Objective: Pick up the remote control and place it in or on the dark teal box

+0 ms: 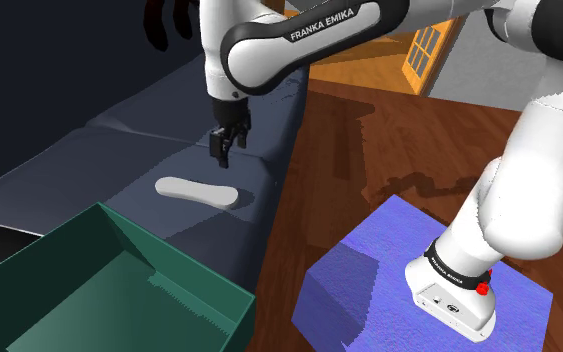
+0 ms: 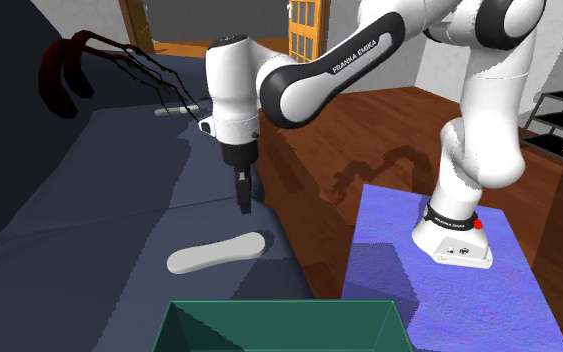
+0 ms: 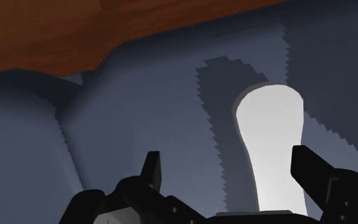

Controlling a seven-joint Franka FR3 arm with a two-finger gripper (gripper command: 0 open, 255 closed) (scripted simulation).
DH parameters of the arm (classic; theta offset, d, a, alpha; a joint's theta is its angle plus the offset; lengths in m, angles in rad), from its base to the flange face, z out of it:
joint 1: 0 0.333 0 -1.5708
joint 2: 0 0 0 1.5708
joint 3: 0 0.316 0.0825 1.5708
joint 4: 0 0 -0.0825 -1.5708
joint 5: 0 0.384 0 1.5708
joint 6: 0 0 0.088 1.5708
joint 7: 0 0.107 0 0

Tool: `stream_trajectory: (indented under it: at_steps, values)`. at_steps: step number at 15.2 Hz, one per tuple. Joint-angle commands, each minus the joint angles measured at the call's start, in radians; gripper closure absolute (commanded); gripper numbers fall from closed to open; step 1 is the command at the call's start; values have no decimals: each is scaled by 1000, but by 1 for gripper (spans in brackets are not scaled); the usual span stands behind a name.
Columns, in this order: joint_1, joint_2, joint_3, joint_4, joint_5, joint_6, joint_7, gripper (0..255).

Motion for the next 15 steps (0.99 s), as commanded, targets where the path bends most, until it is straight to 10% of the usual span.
stream_trajectory:
  at_steps: [1,8,15]
  values:
    - [23,67,12,60,-27,4,11,0]
    - [115,286,29,274,-115,-2,33,0]
    - [118,327,20,230,-132,80,44,0]
